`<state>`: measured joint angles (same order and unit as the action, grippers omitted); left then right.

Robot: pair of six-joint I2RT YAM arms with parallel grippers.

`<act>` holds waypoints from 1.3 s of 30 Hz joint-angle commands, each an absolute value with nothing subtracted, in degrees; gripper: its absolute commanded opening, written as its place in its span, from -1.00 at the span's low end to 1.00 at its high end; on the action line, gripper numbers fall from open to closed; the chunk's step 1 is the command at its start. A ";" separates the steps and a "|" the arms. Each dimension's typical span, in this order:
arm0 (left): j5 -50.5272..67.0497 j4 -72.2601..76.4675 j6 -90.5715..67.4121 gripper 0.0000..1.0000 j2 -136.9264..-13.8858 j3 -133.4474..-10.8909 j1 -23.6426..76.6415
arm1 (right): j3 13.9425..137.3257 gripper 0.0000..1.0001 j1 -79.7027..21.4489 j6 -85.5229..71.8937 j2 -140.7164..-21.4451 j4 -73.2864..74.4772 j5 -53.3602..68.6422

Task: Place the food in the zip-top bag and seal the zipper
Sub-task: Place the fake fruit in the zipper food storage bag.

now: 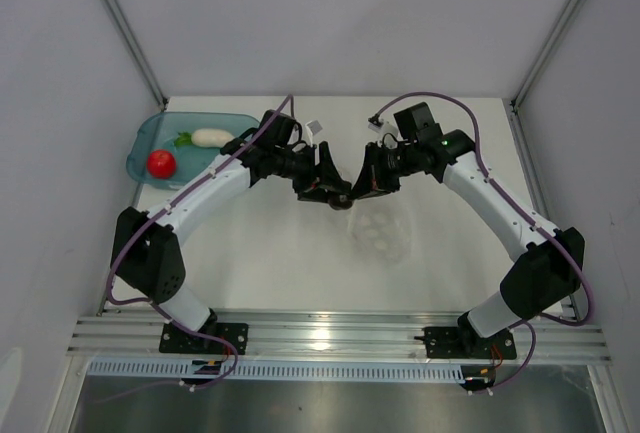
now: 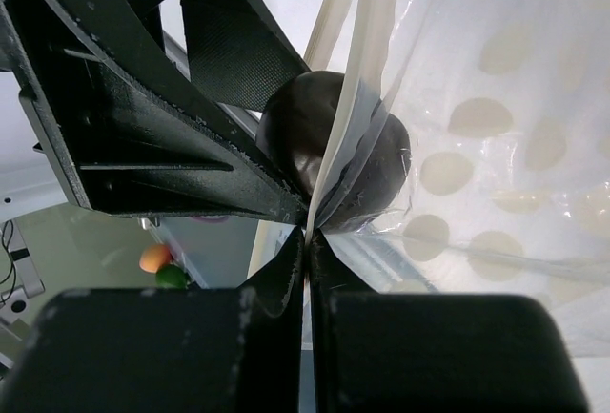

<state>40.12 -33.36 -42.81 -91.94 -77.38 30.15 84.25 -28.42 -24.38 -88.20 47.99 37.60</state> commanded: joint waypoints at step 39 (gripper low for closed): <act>17.60 -38.57 -37.09 0.99 -77.52 -76.12 22.59 | 82.71 -1.00 -27.25 -24.70 -86.75 46.14 38.15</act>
